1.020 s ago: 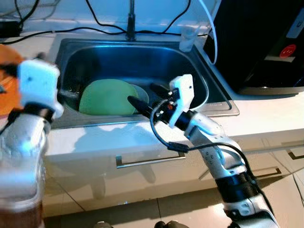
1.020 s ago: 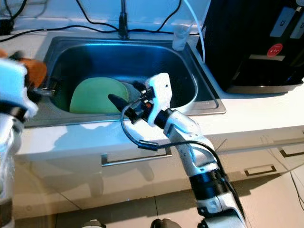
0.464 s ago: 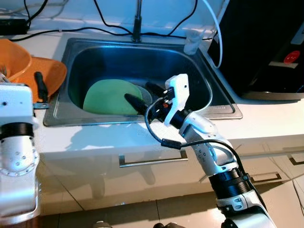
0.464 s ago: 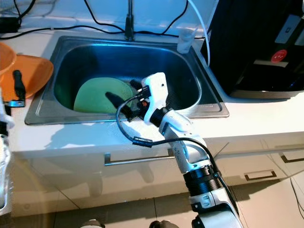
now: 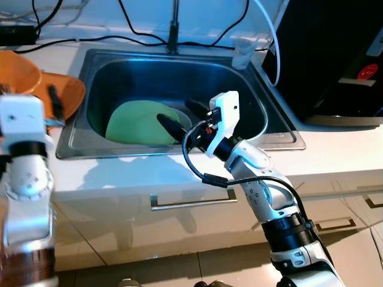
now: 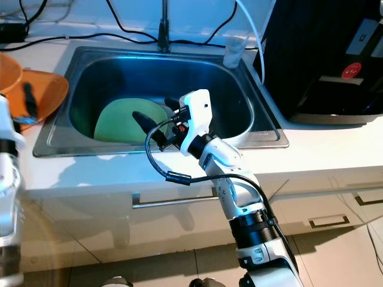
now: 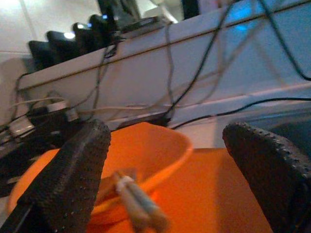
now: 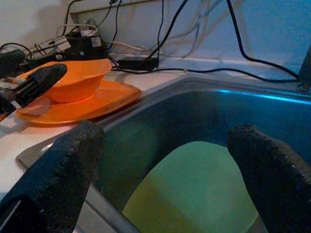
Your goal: Kitchen organization
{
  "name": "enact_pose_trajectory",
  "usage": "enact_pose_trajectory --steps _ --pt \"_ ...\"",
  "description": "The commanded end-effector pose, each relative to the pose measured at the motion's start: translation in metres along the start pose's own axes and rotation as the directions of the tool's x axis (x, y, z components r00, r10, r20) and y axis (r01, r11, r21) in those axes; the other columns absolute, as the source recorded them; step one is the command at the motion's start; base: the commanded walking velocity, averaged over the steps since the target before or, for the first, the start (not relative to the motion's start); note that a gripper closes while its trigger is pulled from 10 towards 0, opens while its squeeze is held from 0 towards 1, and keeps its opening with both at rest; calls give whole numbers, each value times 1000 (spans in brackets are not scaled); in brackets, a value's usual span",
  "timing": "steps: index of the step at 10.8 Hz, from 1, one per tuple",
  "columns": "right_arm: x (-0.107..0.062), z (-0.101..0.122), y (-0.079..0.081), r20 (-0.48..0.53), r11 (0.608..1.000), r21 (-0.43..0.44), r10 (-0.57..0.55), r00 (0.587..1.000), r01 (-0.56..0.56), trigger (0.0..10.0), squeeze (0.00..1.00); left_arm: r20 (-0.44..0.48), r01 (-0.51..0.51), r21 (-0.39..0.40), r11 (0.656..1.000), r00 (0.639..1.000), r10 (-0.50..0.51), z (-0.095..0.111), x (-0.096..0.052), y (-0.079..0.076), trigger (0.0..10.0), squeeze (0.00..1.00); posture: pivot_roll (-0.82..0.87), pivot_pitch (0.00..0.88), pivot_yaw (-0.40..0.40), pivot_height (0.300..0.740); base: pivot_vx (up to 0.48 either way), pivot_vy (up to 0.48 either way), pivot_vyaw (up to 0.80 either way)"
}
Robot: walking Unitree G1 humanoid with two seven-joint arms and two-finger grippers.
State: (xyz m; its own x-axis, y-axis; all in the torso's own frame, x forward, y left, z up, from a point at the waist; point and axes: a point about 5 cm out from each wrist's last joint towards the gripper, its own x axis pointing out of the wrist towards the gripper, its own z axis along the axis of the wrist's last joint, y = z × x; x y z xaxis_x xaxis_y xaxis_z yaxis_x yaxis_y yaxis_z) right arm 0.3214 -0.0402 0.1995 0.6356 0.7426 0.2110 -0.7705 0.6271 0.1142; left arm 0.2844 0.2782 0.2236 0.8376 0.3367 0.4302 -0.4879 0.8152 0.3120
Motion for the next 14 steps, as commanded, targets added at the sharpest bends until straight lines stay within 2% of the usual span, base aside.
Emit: enact_pose_trajectory --steps 1,4,5,6,14 --pt "-5 6 -4 19 1000 -13 -15 1000 16 10000 0 2 -36 8 999 999 36 -2 3 5 10000 0 171 55 -101 740 0 0 0" --pt "-5 11 -8 19 999 -25 -23 1000 23 10000 0 -13 -63 24 998 998 64 -14 11 14 10000 0 153 66 -107 740 0 0 0" --pt "-6 12 -8 21 999 -27 -23 1000 24 10000 0 -7 -46 5 999 999 46 -15 14 11 3765 0 147 66 -104 740 0 0 0" --pt "-6 13 -8 22 999 -30 -27 999 27 10000 0 0 -46 -10 999 999 46 -15 16 10 0 0 142 66 -100 740 0 0 0" --pt "-7 13 -8 34 998 -35 -60 998 61 10000 0 41 -9 -11 1000 999 10 -16 24 8 0 0 143 65 -75 740 0 0 0"
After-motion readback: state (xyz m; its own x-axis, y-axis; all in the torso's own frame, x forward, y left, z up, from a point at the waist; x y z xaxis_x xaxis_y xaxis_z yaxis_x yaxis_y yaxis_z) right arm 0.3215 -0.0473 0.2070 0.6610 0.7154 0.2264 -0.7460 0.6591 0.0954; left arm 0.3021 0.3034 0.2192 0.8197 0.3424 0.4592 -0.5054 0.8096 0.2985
